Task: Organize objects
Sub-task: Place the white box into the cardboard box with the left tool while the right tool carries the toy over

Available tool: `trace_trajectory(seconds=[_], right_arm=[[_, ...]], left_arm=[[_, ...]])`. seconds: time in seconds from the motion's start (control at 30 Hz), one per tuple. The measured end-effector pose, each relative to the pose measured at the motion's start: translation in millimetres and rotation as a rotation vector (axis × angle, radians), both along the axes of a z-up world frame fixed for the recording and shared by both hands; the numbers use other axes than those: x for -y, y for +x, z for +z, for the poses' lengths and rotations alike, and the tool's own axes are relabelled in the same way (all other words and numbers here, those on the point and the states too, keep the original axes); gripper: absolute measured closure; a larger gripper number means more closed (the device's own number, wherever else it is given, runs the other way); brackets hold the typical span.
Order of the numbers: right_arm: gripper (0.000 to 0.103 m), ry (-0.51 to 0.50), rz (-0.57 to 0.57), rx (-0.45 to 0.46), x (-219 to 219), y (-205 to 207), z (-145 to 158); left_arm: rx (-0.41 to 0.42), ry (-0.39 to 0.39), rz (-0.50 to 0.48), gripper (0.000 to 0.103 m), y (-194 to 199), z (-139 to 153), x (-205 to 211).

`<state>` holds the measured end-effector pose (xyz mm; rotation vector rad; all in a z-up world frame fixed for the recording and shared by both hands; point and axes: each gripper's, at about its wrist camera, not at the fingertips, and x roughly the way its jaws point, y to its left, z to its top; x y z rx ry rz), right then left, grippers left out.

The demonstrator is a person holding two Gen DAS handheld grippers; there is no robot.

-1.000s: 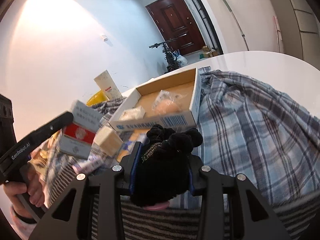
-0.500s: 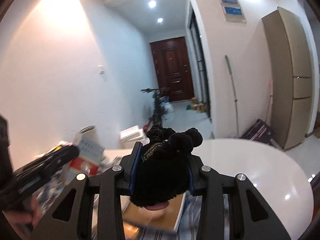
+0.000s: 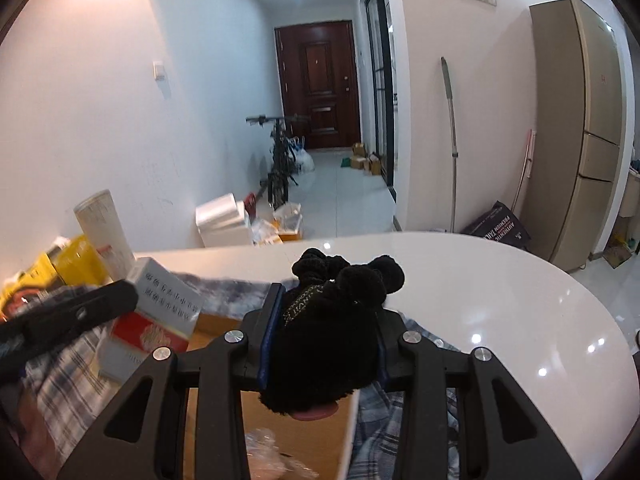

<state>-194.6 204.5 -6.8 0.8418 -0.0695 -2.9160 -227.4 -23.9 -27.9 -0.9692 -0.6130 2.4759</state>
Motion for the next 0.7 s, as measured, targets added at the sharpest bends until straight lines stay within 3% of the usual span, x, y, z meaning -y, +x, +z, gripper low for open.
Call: trace_trajectory(seconds=[0.13,0.23,0.37,0.7], right_arm=[[0.066,-0.018,0.01,0.027,-7,-6,-10],[0.066,0.009,0.014,0.027,-4,-9,-15],[0.066,0.025,0.027,0.034,-1,-11,-18],[0.066,0.061,0.049,0.029,10,-10,-22]], left_arm=[[0.032,-0.052,0.019,0.078,-10,-21,5],[0.01,-0.126,0.027,0.078,-13,-22,6],[0.087,-0.07,0.034,0.078,-18,-35,14],[0.142,-0.051,0.035,0.078,-19,-45,17]])
